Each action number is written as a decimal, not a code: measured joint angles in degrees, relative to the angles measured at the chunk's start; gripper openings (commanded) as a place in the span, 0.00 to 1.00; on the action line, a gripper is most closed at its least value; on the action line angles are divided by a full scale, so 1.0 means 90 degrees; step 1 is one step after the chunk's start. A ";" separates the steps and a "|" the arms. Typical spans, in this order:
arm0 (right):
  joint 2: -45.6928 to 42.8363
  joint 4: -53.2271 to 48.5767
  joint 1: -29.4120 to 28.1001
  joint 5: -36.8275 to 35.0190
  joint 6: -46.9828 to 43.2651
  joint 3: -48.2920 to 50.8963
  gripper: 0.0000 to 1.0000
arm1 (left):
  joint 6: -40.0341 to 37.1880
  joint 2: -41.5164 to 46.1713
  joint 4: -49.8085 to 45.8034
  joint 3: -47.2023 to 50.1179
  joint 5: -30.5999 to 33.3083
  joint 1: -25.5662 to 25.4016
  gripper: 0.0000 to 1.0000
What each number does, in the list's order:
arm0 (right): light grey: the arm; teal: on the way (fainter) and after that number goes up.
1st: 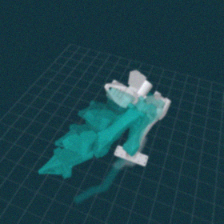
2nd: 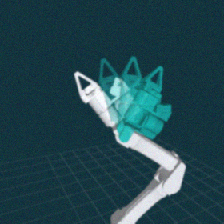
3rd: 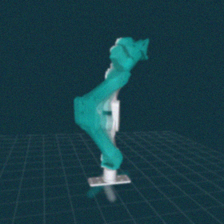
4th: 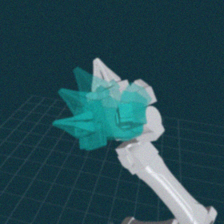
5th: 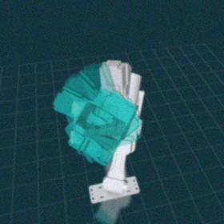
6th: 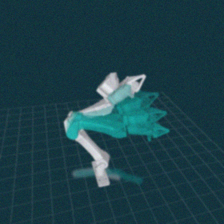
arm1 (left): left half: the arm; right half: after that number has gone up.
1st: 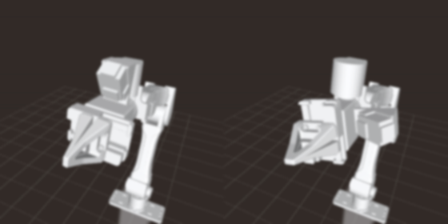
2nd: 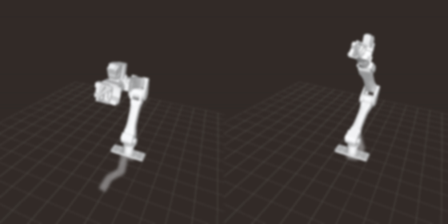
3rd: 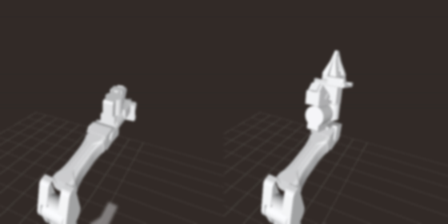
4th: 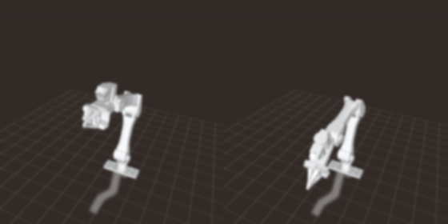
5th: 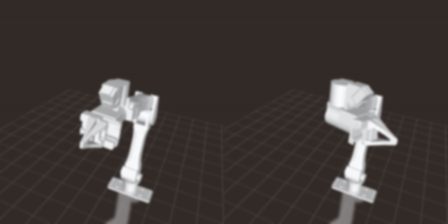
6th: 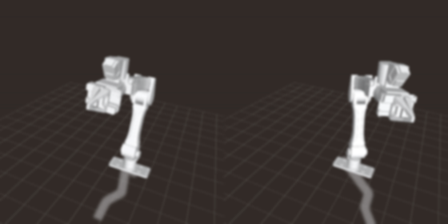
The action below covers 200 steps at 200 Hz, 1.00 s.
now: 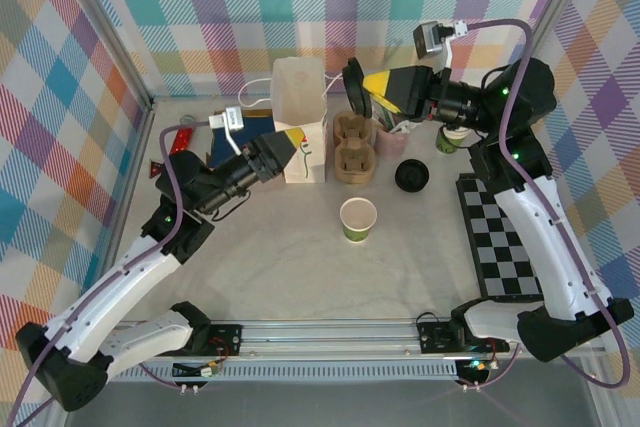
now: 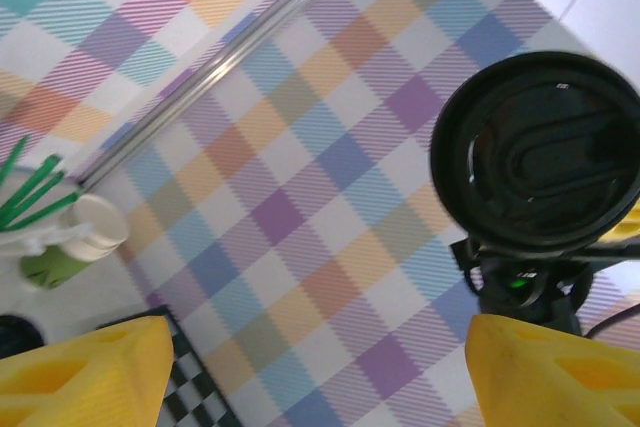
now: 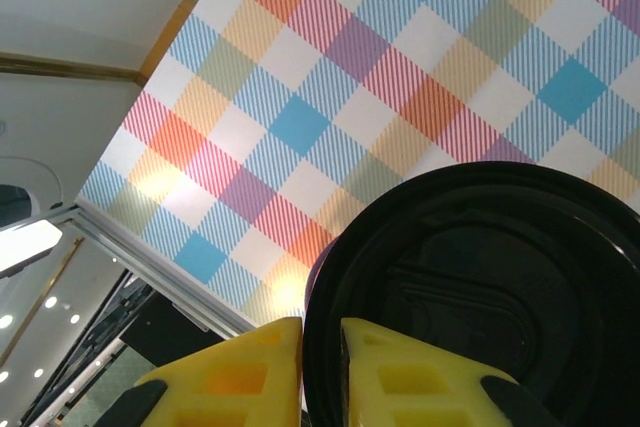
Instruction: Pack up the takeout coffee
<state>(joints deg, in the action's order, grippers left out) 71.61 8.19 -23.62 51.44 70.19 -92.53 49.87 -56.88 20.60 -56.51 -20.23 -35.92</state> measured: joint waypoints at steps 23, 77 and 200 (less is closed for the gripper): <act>-0.0061 0.0279 -0.0019 -0.0019 0.0219 0.0304 0.17 | 0.0551 -0.0607 0.1098 0.0000 -0.0192 0.0000 0.77; -0.0034 0.0843 -0.0204 -0.0158 0.0641 0.0483 0.16 | 0.1367 -0.1683 0.2951 -0.0044 -0.0556 -0.0192 0.78; 0.0126 0.2215 -0.0597 -0.0585 0.1348 0.0729 0.15 | 0.2300 -0.2132 0.5071 -0.0299 -0.0648 -0.0284 0.79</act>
<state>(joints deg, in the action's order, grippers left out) 72.75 28.12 -28.99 46.17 82.32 -85.97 70.57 -76.07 66.24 -59.20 -26.06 -38.48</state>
